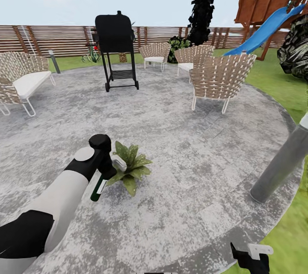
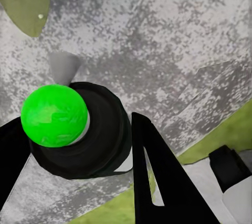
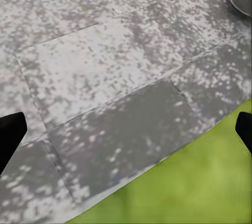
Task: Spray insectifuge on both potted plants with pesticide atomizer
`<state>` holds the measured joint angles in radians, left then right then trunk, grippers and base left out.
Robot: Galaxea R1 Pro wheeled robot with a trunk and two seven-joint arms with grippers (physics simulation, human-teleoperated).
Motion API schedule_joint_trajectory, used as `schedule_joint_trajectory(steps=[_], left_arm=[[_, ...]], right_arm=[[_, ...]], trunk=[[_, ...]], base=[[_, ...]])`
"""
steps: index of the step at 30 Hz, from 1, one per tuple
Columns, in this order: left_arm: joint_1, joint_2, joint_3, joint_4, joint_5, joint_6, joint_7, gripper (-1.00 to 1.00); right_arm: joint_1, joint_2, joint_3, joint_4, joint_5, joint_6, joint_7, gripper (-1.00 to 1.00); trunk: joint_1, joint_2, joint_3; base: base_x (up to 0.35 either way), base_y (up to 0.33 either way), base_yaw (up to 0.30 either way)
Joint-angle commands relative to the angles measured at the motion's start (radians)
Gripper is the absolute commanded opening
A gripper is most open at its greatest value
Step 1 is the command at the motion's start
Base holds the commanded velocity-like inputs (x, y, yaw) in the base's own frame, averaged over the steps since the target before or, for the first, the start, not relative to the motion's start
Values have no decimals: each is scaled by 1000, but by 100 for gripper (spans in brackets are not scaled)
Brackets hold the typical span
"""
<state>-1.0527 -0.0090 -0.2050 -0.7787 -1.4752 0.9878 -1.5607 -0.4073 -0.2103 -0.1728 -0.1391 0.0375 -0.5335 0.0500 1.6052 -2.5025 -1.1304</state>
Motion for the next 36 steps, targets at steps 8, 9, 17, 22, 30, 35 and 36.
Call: schedule_joint_trajectory(steps=[8, 9, 17, 22, 30, 35, 36], left_arm=[[-7, -3, -19, 118, -67, -66, -10, -100], [-5, -5, -21, 121, -78, -68, -10, -100], [7, -2, -25, 125, -92, -71, -10, -100], [8, -4, -24, 125, -92, -71, -10, -100], [43, 8, -20, 125, -87, -96, -10, -100], [78, 34, -10, 124, -80, -167, -10, -100], [79, 35, -11, 123, -79, -167, -10, -100]], right_arm=[[-1, 0, -8, 3, 4, -3, 5, 100], [-1, 0, -8, 3, 4, -3, 5, 100], [-1, -1, -8, 3, 4, -3, 5, 100], [-1, 0, -8, 3, 4, -3, 5, 100], [-1, -1, -8, 2, 4, -3, 5, 100], [-1, -1, -8, 1, 4, -3, 5, 100], [-1, -1, -8, 1, 4, -3, 5, 100]], trunk=[[0, 0, -1], [0, 0, -1], [0, 0, -1], [0, 0, -1], [0, 0, -1], [0, 0, -1], [0, 0, -1]], base=[[257, 72, -10], [8, 2, 0], [31, 0, 0], [302, -21, 0], [155, -46, 0], [1, 0, 0], [0, 0, 0]])
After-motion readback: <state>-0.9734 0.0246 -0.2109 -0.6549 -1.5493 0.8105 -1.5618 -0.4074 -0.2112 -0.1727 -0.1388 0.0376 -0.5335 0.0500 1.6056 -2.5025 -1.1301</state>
